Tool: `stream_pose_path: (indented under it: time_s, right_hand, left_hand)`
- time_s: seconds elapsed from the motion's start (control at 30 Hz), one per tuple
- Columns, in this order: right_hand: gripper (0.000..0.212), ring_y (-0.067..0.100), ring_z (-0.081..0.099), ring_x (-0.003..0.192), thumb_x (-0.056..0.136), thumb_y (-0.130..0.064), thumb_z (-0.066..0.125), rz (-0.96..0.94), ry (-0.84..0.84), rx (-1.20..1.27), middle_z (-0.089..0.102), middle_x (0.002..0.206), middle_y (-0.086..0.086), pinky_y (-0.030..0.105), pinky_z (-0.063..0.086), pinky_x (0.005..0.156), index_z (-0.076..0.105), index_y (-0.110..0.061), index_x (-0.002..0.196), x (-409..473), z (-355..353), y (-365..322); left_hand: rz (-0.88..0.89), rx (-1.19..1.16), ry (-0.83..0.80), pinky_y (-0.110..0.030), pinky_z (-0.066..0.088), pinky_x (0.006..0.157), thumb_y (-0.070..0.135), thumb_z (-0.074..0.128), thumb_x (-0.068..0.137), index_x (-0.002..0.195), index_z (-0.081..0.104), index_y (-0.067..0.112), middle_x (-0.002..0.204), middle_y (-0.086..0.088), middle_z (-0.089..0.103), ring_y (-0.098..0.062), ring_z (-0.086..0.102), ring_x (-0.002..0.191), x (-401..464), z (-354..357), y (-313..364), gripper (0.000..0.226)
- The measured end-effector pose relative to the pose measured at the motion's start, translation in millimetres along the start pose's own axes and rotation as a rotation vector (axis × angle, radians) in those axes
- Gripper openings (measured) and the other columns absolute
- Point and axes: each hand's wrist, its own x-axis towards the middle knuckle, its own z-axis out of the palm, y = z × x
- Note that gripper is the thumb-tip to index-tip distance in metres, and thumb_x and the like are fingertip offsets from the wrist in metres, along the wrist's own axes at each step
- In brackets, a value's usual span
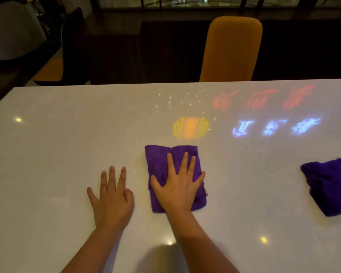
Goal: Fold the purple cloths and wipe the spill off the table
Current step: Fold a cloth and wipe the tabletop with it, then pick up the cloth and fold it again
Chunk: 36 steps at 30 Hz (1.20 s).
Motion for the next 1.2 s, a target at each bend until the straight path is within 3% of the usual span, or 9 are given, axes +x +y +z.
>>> stream_pose_path:
  time_s: [0.2, 0.27, 0.37, 0.47, 0.57, 0.67, 0.73, 0.97, 1.2]
  right_hand:
    - [0.078, 0.03, -0.013, 0.144, 0.082, -0.069, 0.023, -0.054, -0.166, 0.029, -0.006, 0.158, 0.009, 0.063, -0.014, 0.107, -0.002, -0.032, 0.145, -4, -15, 4]
    - [0.072, 0.027, -0.008, 0.145, 0.087, -0.061, 0.025, -0.115, -0.19, 0.073, -0.001, 0.159, 0.008, 0.059, -0.016, 0.108, 0.001, -0.029, 0.146, -1, -27, 15]
    - [0.065, 0.022, 0.002, 0.146, 0.088, -0.035, 0.039, -0.247, -0.136, 0.074, 0.013, 0.158, 0.007, 0.049, -0.012, 0.112, 0.016, -0.018, 0.146, 7, -50, 36]
    - [0.065, 0.025, 0.01, 0.145, 0.084, -0.019, 0.047, -0.405, -0.172, 0.039, 0.021, 0.155, 0.01, 0.039, 0.005, 0.117, 0.023, -0.009, 0.144, 19, -64, 49]
    - [0.058, 0.026, 0.03, 0.136, 0.086, -0.02, 0.05, -0.487, -0.235, 0.039, 0.037, 0.148, 0.011, 0.031, 0.024, 0.111, 0.034, -0.007, 0.14, 25, -67, 55]
    - [0.052, 0.024, 0.036, 0.129, 0.088, -0.023, 0.052, -0.472, -0.301, 0.046, 0.042, 0.142, 0.007, 0.034, 0.039, 0.101, 0.038, -0.01, 0.136, 28, -67, 58]
    - [0.049, 0.024, 0.039, 0.125, 0.088, -0.025, 0.054, -0.465, -0.317, 0.034, 0.045, 0.138, 0.007, 0.035, 0.042, 0.097, 0.042, -0.011, 0.133, 30, -67, 58]
    - [0.022, 0.028, 0.052, 0.1, 0.09, -0.021, 0.046, -0.408, -0.284, 0.014, 0.059, 0.107, 0.012, 0.033, 0.043, 0.074, 0.057, -0.007, 0.103, 14, -73, 59]
    - [0.019, 0.028, 0.06, 0.088, 0.078, -0.019, 0.06, -0.288, -0.416, 0.145, 0.067, 0.098, 0.011, 0.038, 0.052, 0.078, 0.066, -0.011, 0.095, 29, -129, 57]
  left_hand:
    - [0.01, 0.026, -0.006, -0.059, 0.006, 0.113, 0.044, 0.021, 0.092, 0.137, -0.026, 0.033, 0.159, -0.004, -0.004, -0.025, -0.004, 0.146, 5, 5, -5, 0.066]
    - [0.001, 0.01, -0.04, -0.059, 0.008, 0.113, 0.048, 0.016, 0.089, 0.14, -0.024, 0.03, 0.159, -0.005, -0.006, -0.025, -0.004, 0.146, 5, 2, -4, 0.067]
    - [0.015, -0.146, 0.035, -0.057, 0.01, 0.114, 0.051, 0.028, 0.088, 0.147, 0.002, 0.021, 0.159, -0.006, 0.002, -0.024, 0.004, 0.146, 11, -18, 10, 0.072]
    - [0.293, -0.371, 0.143, -0.046, 0.024, 0.111, 0.036, 0.055, 0.086, 0.141, 0.032, 0.017, 0.151, -0.008, 0.032, -0.024, 0.031, 0.138, 17, -40, 36, 0.063]
    - [0.466, -0.385, -0.006, -0.029, 0.033, 0.105, 0.034, 0.06, 0.084, 0.138, 0.04, 0.016, 0.144, -0.005, 0.043, -0.02, 0.042, 0.13, 10, -49, 63, 0.06]
    - [0.414, -0.317, -0.186, -0.026, 0.032, 0.106, 0.036, 0.061, 0.085, 0.143, 0.028, 0.02, 0.15, 0.002, 0.032, -0.014, 0.032, 0.135, 10, -42, 74, 0.069]
    - [0.384, -0.31, -0.199, -0.027, 0.033, 0.105, 0.032, 0.063, 0.083, 0.142, 0.031, 0.019, 0.148, 0.001, 0.036, -0.016, 0.034, 0.133, 12, -42, 77, 0.068]
    - [0.311, -0.386, -0.125, -0.031, 0.047, 0.077, 0.01, 0.06, 0.079, 0.104, 0.058, 0.015, 0.107, -0.004, 0.065, -0.022, 0.058, 0.094, 0, -55, 90, 0.026]
    - [0.185, -0.407, -0.258, -0.026, 0.042, 0.056, 0.008, 0.058, 0.072, 0.079, 0.058, 0.024, 0.088, 0.003, 0.065, -0.018, 0.057, 0.077, 7, -108, 111, 0.017]
